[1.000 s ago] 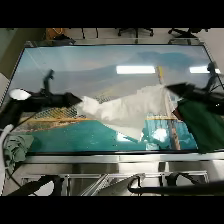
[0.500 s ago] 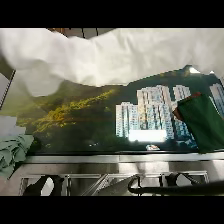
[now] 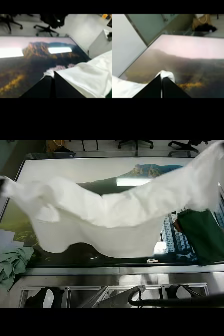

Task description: Fold the shirts.

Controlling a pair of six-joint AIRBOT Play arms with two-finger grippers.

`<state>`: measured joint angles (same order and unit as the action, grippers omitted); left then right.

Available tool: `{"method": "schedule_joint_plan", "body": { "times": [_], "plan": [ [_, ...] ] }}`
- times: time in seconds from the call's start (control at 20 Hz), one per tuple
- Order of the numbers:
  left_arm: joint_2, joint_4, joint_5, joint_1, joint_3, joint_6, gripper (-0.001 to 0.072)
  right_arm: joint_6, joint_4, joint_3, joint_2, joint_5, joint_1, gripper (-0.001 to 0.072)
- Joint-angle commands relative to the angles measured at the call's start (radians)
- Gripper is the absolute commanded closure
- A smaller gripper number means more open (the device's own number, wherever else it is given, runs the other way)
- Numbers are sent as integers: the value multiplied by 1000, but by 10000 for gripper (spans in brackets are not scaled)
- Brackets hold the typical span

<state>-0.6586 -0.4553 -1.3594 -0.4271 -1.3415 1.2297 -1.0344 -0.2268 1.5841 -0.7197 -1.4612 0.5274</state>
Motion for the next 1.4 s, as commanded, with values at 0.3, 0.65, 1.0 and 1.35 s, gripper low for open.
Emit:
{"method": "schedule_joint_plan", "body": {
  "times": [0.3,0.65,1.0,1.35],
  "plan": [
    [-449,-251,583,442,636,-44,692,327,-109,-996,-186,552,-283,700],
    [-795,-251,467,392,305,-43,683,486,28,-881,-384,552,-283,698],
    [-760,-287,80,377,126,74,10,451,-58,-729,-382,519,-253,584],
    [-486,-293,160,596,550,137,10,451,-73,-729,-383,507,-253,357]
  ]
}}
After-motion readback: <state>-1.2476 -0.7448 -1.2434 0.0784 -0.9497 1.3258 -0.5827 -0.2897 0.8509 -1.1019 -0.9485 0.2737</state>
